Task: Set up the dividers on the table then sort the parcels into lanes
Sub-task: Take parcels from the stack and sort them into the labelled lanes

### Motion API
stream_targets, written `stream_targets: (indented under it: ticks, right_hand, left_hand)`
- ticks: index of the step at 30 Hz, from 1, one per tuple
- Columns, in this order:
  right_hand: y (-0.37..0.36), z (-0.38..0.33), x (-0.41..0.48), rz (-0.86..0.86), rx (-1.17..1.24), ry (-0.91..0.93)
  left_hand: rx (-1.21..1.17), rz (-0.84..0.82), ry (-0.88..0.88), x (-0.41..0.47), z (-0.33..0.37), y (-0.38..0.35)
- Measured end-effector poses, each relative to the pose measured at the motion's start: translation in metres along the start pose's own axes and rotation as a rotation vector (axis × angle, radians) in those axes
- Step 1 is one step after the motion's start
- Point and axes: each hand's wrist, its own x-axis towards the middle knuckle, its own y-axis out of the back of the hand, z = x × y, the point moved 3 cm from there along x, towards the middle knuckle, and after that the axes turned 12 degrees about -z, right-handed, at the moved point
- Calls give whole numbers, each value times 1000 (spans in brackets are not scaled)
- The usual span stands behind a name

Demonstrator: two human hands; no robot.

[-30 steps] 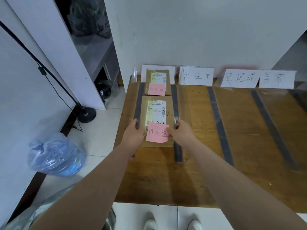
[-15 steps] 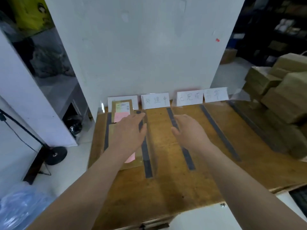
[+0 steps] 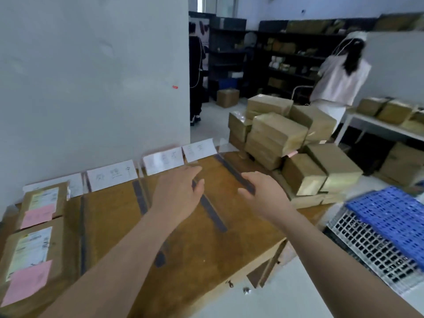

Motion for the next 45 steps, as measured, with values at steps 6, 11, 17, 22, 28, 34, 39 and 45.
stream_targets:
  ticks: [6,11,17,22,28,34,39,45]
  right_hand:
    - [61,122,-7,37,7,-106]
    - [93,196,-1,46,69,-220]
    - [118,259,43,92,158,-290]
    - [139,283,100,108,163,-263]
    - [145,315,171,55,260,-247]
    - [136,336,231,-18,365,-173]
    - [128,359,261,-81,381,-141]
    - [122,373,281,-152,468,-18]
  left_hand:
    - [-39,-34,-79,62,113,-48]
    - [-49,-85,-104,112,168,-76]
    - [-54,-116,-58,180,202,-94]
    - [-68,-145,-24,247,217,-112]
    - [-171,-246,86,319,223,-142]
    - [-365,-289,229,375,225,-178]
    - [-459,-263,305,386,233,-196]
    - [-610,-164,410,376,235,-200]
